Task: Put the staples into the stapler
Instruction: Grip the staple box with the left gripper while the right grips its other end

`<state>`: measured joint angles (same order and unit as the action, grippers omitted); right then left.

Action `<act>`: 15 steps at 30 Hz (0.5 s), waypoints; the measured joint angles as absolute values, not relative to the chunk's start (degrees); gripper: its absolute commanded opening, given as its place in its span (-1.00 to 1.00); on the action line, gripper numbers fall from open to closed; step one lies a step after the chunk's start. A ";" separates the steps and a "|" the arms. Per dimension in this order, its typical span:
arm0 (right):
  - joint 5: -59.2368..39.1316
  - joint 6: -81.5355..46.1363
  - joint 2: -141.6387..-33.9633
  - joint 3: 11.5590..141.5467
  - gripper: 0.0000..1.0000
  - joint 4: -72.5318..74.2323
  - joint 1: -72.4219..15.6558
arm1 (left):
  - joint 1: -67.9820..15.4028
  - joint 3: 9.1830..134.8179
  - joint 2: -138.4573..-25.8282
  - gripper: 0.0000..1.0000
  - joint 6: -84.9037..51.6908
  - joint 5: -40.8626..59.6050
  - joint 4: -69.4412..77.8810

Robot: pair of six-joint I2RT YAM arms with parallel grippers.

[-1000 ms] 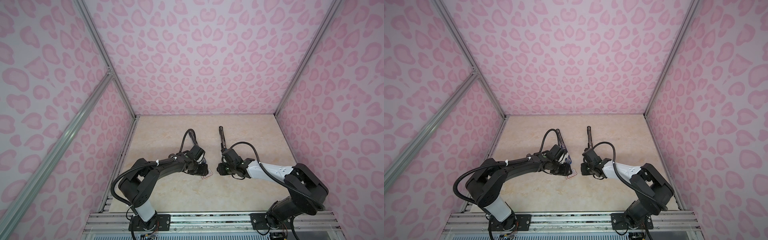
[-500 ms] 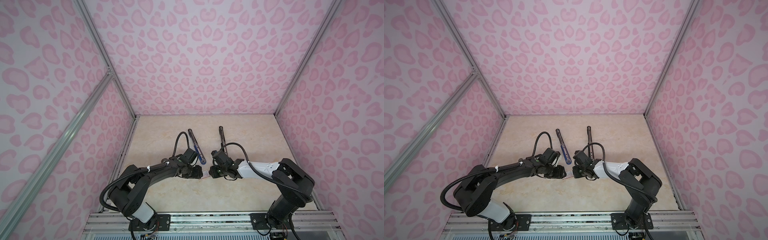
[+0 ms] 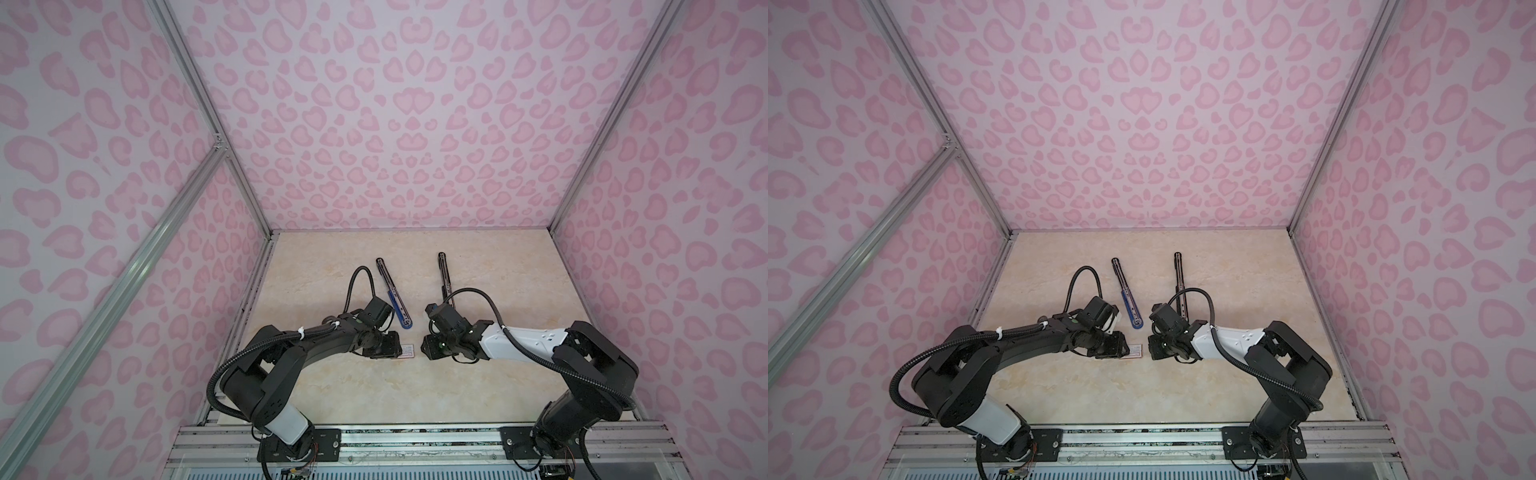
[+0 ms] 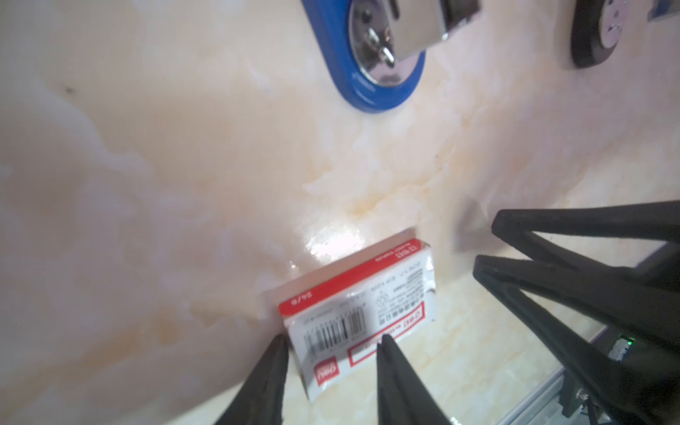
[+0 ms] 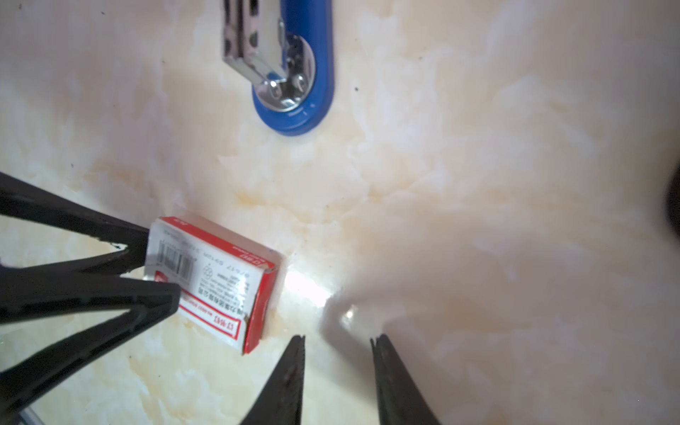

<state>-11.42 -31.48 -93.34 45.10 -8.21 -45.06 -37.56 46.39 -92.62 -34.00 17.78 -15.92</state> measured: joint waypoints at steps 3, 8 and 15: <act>-11.55 -31.97 -92.99 44.45 -0.31 -7.44 -44.73 | -37.50 46.78 -93.67 -0.47 -34.00 18.31 -14.81; -12.10 -33.17 -92.66 43.62 -0.29 -5.98 -44.58 | -37.17 47.03 -94.83 -0.80 -33.98 19.00 -14.24; -14.63 -35.03 -92.71 42.68 -0.29 -3.20 -44.47 | -37.19 47.03 -95.04 -0.93 -33.80 19.20 -13.82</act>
<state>-14.63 -35.03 -92.71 42.68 -3.20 -44.47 -37.19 47.03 -95.04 -33.80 19.20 -13.82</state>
